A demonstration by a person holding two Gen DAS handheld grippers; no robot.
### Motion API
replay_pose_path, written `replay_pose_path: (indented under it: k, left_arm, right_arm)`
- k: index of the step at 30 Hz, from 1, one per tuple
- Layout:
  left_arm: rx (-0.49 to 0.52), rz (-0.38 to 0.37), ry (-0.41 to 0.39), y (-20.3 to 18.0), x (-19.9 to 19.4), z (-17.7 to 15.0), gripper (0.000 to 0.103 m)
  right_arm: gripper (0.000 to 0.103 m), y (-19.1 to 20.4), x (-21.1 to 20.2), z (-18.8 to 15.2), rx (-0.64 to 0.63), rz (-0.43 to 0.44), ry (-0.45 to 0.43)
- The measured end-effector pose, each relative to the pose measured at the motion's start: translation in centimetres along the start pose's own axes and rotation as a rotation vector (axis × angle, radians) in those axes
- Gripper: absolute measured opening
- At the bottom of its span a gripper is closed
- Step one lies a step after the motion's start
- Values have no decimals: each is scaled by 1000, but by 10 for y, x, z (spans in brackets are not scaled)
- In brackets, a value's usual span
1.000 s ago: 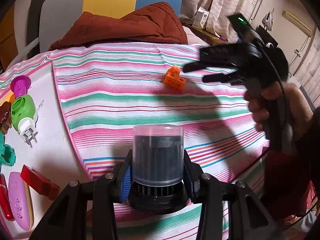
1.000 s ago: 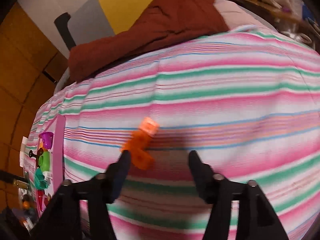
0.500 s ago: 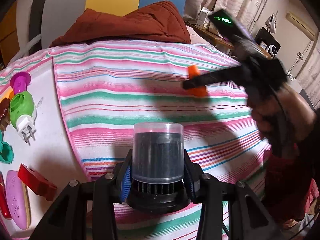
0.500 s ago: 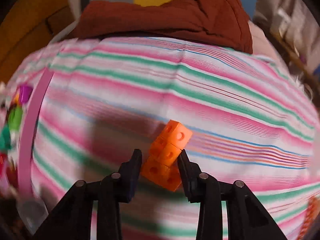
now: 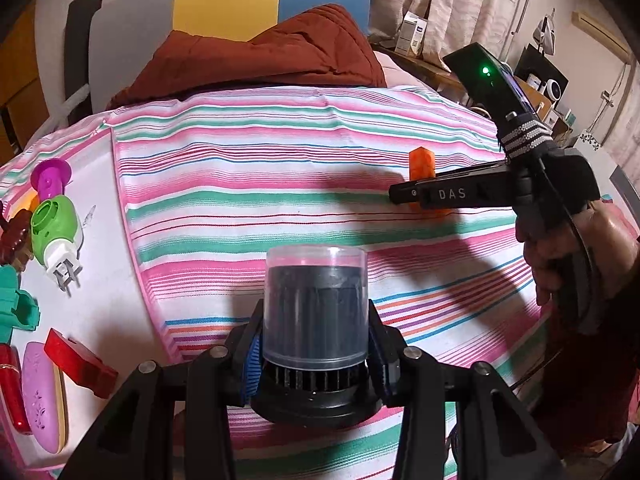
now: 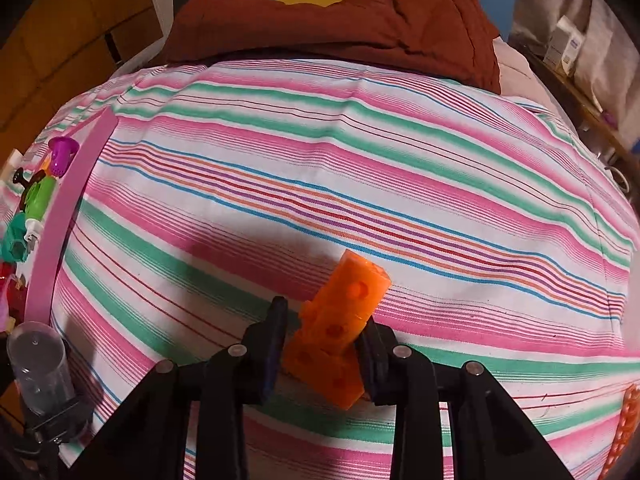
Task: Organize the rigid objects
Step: 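Grasp the orange connected cubes with the right gripper and lift them, then carry the cylinder container into the tray and open the left gripper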
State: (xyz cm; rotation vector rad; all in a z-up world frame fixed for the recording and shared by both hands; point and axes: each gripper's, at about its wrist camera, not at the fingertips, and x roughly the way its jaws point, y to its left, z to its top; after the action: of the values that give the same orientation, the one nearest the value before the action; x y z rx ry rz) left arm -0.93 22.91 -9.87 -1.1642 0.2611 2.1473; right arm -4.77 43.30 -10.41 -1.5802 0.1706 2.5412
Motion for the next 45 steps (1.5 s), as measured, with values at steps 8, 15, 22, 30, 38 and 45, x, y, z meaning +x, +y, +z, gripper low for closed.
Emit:
replay_pose_path:
  k: [8,15,22,30,38,45]
  left_arm:
    - [12,15,-7,-2,-2,-2,44]
    - [9,15,-14,-3,-4,-3,44]
    - [2,0,-34,-2,-13,-7,43]
    - [20,-19,-75,-2,-40,-6,43]
    - [-41,-14,-141,25,-84,-9,43]
    - [-157,72,-188,74,-119,-20,43]
  right_arm:
    - [34,-2,-2,-2,18,9,-7]
    - [35,-3,-1,0,26,10,-14]
    - [35,-2,0,-3,-2,12,-32]
    - [35,-6,0,-6,28,46,-44]
    - [34,5,-1,-6,-32,-10,-51]
    - [34,6,-1,-7,-57,-23,-59]
